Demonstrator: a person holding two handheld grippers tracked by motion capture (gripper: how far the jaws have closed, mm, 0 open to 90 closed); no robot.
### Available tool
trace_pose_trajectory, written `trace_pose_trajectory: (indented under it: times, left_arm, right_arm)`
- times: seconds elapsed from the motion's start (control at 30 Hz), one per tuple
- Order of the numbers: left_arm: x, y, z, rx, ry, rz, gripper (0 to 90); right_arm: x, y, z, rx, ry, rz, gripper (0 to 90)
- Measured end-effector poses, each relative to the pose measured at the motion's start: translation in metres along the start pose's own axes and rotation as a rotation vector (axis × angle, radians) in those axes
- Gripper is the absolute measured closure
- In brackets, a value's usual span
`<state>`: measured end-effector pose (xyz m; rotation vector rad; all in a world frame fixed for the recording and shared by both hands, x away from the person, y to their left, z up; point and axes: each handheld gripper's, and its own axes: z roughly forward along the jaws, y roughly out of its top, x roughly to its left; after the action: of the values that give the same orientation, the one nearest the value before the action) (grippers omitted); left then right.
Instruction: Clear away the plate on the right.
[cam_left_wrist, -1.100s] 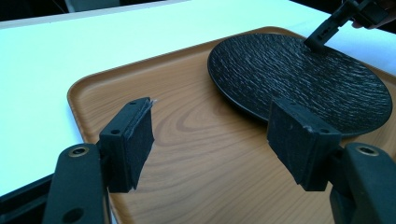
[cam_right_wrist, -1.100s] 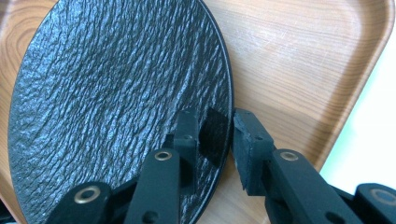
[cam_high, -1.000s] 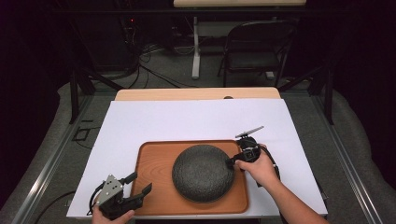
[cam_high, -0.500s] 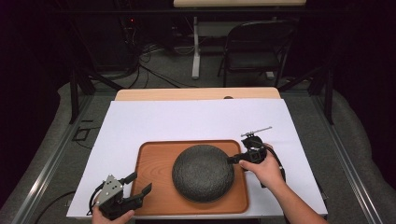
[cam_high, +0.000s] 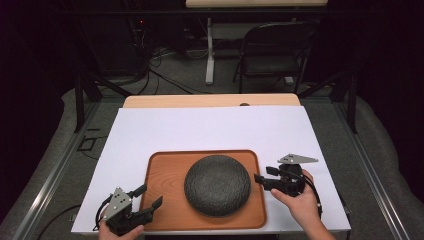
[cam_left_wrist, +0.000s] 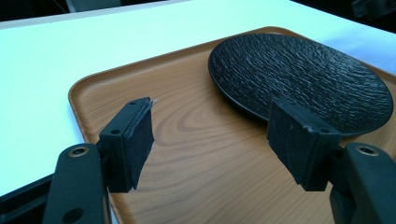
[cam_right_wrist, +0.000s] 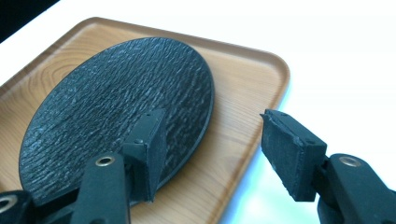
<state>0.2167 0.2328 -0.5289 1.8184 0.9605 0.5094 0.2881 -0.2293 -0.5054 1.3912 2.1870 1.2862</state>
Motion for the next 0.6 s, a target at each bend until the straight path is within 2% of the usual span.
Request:
trace_pose_trajectory:
  times: [0.2,0.4,0.5,0.6]
  left_arm:
    - [0.000,0.000,0.000,0.004,-0.001,-0.001,31.4]
    - [-0.001,0.000,0.001,0.005,-0.001,-0.001,31.4]
    - [-0.001,0.000,0.001,0.002,0.001,-0.001,31.4]
    - [-0.001,0.000,0.001,0.003,-0.001,-0.002,31.4]
  right_arm:
    - [0.001,-0.020,-0.015,-0.055,-0.027,-0.032,40.8]
    - [-0.001,-0.034,-0.022,-0.095,-0.016,-0.016,41.0]
    - [0.000,-0.040,-0.021,-0.095,-0.019,-0.018,41.6]
    - [0.000,-0.044,-0.018,-0.084,-0.009,0.003,41.8]
